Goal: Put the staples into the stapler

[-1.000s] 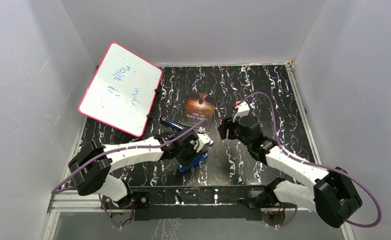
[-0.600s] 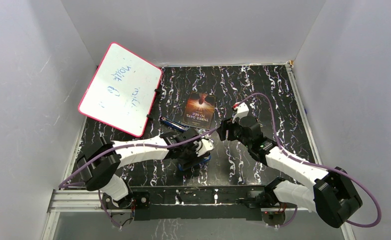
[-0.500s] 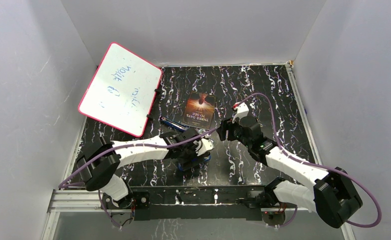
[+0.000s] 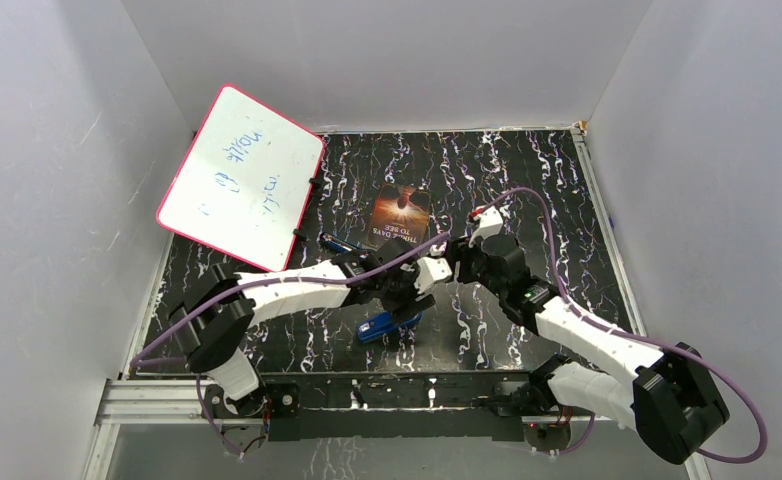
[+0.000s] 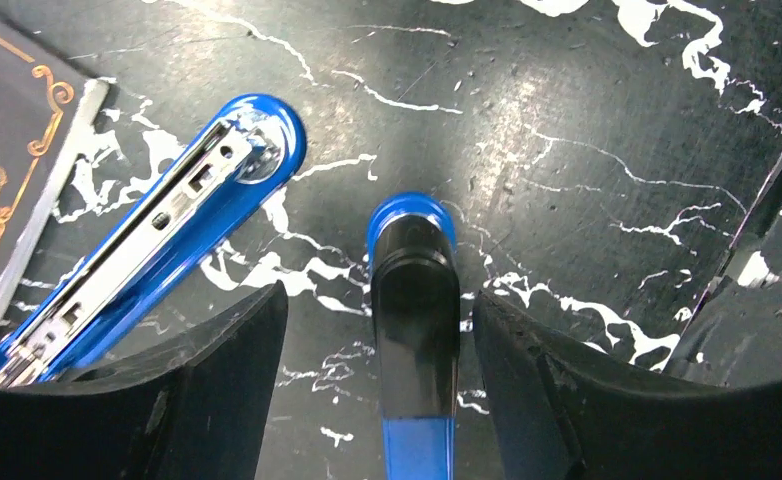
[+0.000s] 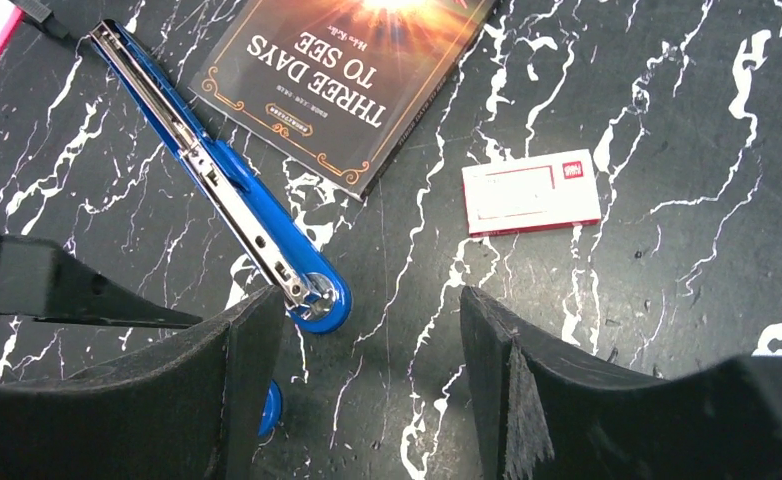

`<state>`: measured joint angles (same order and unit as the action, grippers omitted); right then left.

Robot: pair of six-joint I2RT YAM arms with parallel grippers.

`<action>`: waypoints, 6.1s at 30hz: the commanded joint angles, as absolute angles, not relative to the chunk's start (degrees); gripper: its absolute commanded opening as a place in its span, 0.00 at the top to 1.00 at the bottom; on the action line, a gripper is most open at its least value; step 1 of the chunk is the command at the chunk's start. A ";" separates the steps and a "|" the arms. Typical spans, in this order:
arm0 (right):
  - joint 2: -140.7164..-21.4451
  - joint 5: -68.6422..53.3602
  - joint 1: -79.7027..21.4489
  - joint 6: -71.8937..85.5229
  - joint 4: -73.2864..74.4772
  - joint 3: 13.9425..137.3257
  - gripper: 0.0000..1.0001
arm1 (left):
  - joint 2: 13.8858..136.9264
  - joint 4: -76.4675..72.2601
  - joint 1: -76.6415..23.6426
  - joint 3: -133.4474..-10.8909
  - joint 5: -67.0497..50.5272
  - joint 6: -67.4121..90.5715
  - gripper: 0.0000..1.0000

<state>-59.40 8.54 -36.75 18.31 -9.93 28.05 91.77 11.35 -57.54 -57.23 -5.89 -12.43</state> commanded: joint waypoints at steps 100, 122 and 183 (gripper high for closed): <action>-71.72 -16.12 -7.92 34.93 -27.16 18.05 1.00 | 72.44 32.09 -46.58 -49.54 -0.88 -11.47 0.71; -67.43 -25.82 -7.90 34.45 -24.14 17.37 1.00 | 75.22 17.64 -46.67 -52.63 -3.29 -11.90 0.39; -44.26 -10.77 -12.66 33.05 -9.25 17.14 0.51 | 94.54 14.00 -52.81 -55.84 -17.74 -37.54 1.00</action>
